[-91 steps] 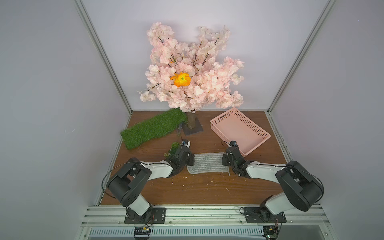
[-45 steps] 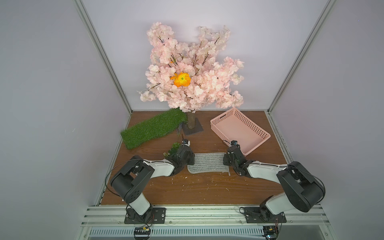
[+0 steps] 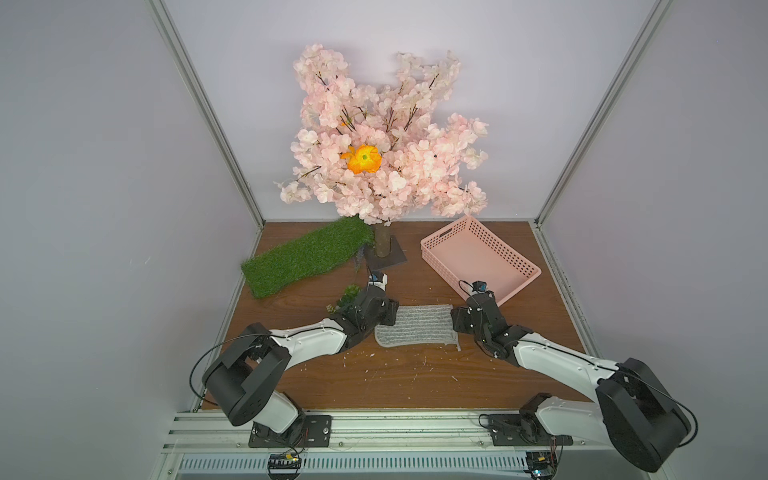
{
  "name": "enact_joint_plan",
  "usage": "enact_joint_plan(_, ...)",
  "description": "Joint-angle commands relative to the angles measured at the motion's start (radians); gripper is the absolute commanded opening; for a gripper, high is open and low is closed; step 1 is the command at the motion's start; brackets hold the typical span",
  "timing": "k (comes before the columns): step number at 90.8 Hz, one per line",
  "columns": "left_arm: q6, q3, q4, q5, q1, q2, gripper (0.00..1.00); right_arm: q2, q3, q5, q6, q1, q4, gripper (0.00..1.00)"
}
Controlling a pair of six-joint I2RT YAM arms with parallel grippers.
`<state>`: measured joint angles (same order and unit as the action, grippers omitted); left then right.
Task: Fold the square dishcloth
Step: Smooth out the cleaning item at the center of the board, then fold the cleaning item at the center of the board.
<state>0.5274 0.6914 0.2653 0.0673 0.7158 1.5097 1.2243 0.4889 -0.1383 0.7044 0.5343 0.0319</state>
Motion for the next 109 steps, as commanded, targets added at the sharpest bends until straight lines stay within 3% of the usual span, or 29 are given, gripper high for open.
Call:
enact_joint_plan(1, 0.049, -0.016, -0.078, 0.035, 0.029, -0.024, 0.42, -0.022, -0.022, 0.044, 0.047, -0.004, 0.040, 0.39)
enact_joint_plan(53, 0.225, -0.112, -0.218, 0.149, 0.061, -0.105, 0.41, 0.141, 0.029, 0.081, 0.036, -0.005, 0.063, 0.39)
enact_joint_plan(84, 0.259, -0.125, -0.267, 0.170, 0.062, -0.109, 0.41, 0.141, 0.019, 0.105, 0.048, -0.006, 0.082, 0.29)
enact_joint_plan(109, 0.271, -0.124, -0.271, 0.153, 0.067, -0.102, 0.40, 0.148, 0.022, 0.116, 0.046, -0.005, 0.092, 0.13)
